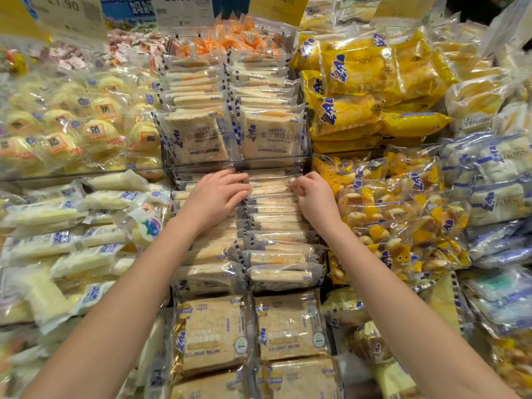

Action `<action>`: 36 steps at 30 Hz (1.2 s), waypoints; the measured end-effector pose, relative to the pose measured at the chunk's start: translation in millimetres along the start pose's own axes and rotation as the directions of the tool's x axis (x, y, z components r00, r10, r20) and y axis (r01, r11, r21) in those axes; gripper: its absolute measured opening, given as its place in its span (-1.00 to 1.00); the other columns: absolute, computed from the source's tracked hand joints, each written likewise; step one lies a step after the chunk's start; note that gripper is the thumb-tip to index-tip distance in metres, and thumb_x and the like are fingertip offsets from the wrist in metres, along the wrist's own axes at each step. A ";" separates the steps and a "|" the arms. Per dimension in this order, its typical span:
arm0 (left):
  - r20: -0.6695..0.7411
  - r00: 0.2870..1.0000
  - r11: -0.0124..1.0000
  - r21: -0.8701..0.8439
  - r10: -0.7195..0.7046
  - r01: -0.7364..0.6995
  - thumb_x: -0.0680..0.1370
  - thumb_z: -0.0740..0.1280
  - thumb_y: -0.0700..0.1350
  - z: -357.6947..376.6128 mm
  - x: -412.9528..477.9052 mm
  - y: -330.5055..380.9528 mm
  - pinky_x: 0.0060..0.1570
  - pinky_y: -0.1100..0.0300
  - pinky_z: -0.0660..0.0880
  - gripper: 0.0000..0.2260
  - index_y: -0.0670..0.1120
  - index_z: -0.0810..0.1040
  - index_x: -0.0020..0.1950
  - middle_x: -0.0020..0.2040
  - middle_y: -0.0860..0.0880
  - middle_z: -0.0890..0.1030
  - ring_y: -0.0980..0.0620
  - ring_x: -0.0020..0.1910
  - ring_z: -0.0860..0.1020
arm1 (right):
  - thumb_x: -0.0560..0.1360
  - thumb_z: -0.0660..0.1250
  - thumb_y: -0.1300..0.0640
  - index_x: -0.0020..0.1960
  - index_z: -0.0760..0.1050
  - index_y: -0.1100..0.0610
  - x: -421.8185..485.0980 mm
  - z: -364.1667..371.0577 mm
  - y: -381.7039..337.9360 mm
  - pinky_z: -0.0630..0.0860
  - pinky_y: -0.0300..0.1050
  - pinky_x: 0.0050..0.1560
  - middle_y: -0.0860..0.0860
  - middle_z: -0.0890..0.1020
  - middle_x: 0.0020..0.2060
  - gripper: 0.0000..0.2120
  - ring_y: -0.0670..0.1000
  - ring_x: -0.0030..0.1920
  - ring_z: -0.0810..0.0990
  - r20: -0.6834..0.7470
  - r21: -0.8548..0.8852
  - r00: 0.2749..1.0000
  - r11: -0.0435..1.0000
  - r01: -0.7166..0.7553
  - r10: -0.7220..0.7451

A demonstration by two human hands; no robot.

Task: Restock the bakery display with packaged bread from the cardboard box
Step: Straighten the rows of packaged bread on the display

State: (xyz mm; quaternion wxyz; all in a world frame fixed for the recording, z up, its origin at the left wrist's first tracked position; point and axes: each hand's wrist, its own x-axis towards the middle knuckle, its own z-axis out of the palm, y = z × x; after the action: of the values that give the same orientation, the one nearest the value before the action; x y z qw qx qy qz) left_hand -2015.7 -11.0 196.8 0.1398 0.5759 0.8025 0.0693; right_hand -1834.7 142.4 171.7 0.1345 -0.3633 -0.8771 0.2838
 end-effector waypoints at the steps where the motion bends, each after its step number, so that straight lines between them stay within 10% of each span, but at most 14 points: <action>1: 0.008 1.000 1.000 0.006 -0.008 0.008 0.67 0.02 0.14 -0.2 -0.5 0.6 0.52 -0.02 0.03 -0.62 0.17 0.37 0.47 0.53 0.16 0.27 0.06 0.56 0.13 | 0.58 0.26 0.27 0.16 0.61 0.20 -2.3 -0.7 -1.8 0.53 -0.04 0.08 0.10 0.53 0.08 -0.78 0.10 0.07 0.54 0.011 0.016 1.000 1.000 -0.017 0.017; 5: -0.018 0.999 0.997 -0.060 0.048 -0.049 0.68 0.04 0.11 2.3 -4.4 12.7 0.55 -0.05 -0.11 -0.60 0.10 0.30 0.51 0.55 0.12 0.24 0.09 0.58 0.03 | 0.66 0.18 0.06 0.50 0.31 0.12 -25.2 -6.4 -12.2 0.30 -0.03 0.45 0.08 0.39 0.44 -0.57 0.05 0.44 0.34 0.025 0.147 0.994 0.983 -0.110 0.107; 12: 0.258 0.959 0.977 0.144 0.114 -0.155 0.49 -0.25 0.37 13.1 -30.3 60.1 0.52 -0.12 -0.31 -0.28 0.10 0.02 0.59 0.57 0.14 -0.07 0.12 0.58 -0.13 | 0.65 0.06 -0.15 0.60 -0.03 0.02 -87.0 -8.5 -17.4 0.05 -0.15 0.53 -0.07 0.08 0.58 -0.40 -0.11 0.55 0.08 0.152 0.388 0.978 0.901 -0.195 0.146; 16: 0.216 0.974 0.976 0.185 0.072 -0.113 0.62 -0.09 0.27 19.2 -39.1 53.1 0.52 -0.18 -0.27 -0.43 0.08 0.07 0.59 0.60 0.12 -0.02 0.14 0.58 -0.11 | 0.67 0.04 -0.10 0.61 -0.03 0.07 -75.9 -8.5 -23.1 -0.03 -0.18 0.54 -0.04 0.04 0.59 -0.42 -0.13 0.56 -0.02 0.267 0.381 0.960 0.905 -0.187 0.086; 23: 0.050 0.978 0.973 0.107 0.201 -0.205 0.58 -0.08 0.24 17.7 -88.9 93.1 0.54 0.00 -0.23 -0.45 0.09 0.32 0.50 0.50 0.15 0.30 0.16 0.53 0.18 | 0.65 0.17 -0.04 0.50 0.32 0.04 -120.6 -29.6 -19.3 0.32 -0.04 0.40 0.07 0.39 0.46 -0.56 0.01 0.43 0.35 0.104 0.228 0.971 0.945 -0.235 0.216; 26: 0.094 0.983 0.968 0.184 0.155 -0.170 0.54 -0.14 0.34 33.8 -111.4 91.6 0.54 -0.10 -0.26 -0.35 0.10 0.16 0.57 0.56 0.16 0.15 0.18 0.56 0.05 | 0.65 0.17 -0.07 0.50 0.33 0.07 -149.1 -26.2 -21.2 0.45 -0.16 0.09 0.06 0.58 0.25 -0.54 -0.04 0.10 0.53 0.136 0.206 0.950 0.930 -0.304 0.280; 31: 0.125 0.986 0.938 0.314 0.112 -0.146 0.58 0.07 0.33 47.5 -118.8 90.9 0.50 -0.24 -0.23 -0.31 0.11 -0.14 0.60 0.57 0.05 -0.19 0.08 0.51 -0.25 | 0.61 0.26 -0.08 0.53 0.27 0.04 -158.4 -11.6 -22.0 0.48 -0.10 0.21 0.02 0.54 0.31 -0.46 -0.04 0.22 0.52 0.171 0.291 0.963 0.923 -0.253 0.211; 36: -0.077 0.983 0.927 0.353 0.165 -0.128 0.40 0.54 -0.02 58.2 -114.1 101.8 0.47 -0.28 -0.01 -0.28 0.05 0.34 0.51 0.39 -0.13 0.48 -0.09 0.39 0.45 | 0.63 0.23 -0.03 0.52 0.29 0.06 -154.1 -8.0 -15.9 0.40 0.02 0.38 0.00 0.44 0.41 -0.51 -0.02 0.37 0.43 0.173 0.332 0.978 0.928 -0.169 0.116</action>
State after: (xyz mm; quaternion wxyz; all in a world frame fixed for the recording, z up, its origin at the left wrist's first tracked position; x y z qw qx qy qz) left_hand -1871.9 -88.3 185.7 -0.0116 0.6453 0.7631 -0.0324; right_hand -1732.2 26.5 183.0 0.1085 -0.3746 -0.7924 0.4690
